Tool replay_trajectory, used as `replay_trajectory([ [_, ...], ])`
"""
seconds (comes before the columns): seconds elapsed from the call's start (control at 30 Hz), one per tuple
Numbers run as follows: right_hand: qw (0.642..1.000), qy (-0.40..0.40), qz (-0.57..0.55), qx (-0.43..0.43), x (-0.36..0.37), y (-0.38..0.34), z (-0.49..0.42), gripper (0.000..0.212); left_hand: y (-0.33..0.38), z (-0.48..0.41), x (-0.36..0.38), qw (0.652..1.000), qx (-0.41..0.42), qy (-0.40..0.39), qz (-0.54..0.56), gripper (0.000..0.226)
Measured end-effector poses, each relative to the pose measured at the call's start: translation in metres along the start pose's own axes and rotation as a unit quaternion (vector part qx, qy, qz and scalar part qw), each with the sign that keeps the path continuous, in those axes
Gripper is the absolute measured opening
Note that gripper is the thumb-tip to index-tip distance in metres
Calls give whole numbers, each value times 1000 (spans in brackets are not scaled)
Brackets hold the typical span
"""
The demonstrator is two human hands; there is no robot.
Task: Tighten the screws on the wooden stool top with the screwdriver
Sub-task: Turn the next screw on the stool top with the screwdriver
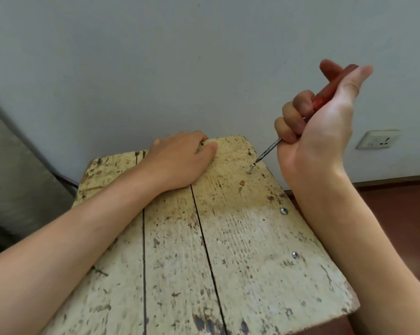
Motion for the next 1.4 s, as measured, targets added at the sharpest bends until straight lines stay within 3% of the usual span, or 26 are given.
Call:
replay_trajectory([
  [0.27, 998, -27, 31, -49, 10, -7, 5, 52, 0, -1, -1, 1000, 2, 1, 3, 48],
  [1.17, 994, -59, 69, -67, 18, -7, 10, 50, 0, -1, -1, 1000, -1, -2, -2, 49],
  [1.4, 987, -102, 97, -83, 26, -8, 11, 49, -1, -1, 0, 1000, 0, -5, 7, 49],
])
Point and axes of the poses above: each hand's wrist, its own z-axis away from the middle knuckle, its own x-axis out of the palm, y = z × x, the point moved 7 cm from there along -z, towards the middle knuckle, and after that the axes turned 10 degrees about -z, right-handed, at the moved point
